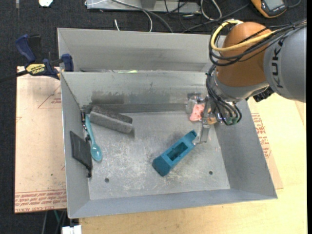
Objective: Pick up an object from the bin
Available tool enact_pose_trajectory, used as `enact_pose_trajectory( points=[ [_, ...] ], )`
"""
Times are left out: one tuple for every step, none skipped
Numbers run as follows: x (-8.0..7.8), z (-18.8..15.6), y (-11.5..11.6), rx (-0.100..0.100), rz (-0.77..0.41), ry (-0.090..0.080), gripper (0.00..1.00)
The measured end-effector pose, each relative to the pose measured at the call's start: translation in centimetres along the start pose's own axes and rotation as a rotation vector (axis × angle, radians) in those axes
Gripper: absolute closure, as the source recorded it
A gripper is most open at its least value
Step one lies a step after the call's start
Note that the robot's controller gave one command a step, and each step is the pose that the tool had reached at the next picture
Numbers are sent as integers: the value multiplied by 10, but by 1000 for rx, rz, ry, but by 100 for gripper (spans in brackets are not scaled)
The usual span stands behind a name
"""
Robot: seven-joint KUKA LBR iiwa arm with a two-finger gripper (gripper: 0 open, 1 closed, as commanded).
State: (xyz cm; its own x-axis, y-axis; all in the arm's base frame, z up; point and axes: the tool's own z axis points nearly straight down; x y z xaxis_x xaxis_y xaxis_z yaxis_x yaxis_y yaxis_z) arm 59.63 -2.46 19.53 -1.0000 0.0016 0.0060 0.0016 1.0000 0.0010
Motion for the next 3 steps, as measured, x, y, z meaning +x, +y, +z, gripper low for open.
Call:
enact_pose_trajectory(
  points=[
    [-1,-5,0,1,-1,-8,0],
    [23,49,-5,1,-107,-10,0],
    [32,110,15,0,-142,-10,0]
  ],
)
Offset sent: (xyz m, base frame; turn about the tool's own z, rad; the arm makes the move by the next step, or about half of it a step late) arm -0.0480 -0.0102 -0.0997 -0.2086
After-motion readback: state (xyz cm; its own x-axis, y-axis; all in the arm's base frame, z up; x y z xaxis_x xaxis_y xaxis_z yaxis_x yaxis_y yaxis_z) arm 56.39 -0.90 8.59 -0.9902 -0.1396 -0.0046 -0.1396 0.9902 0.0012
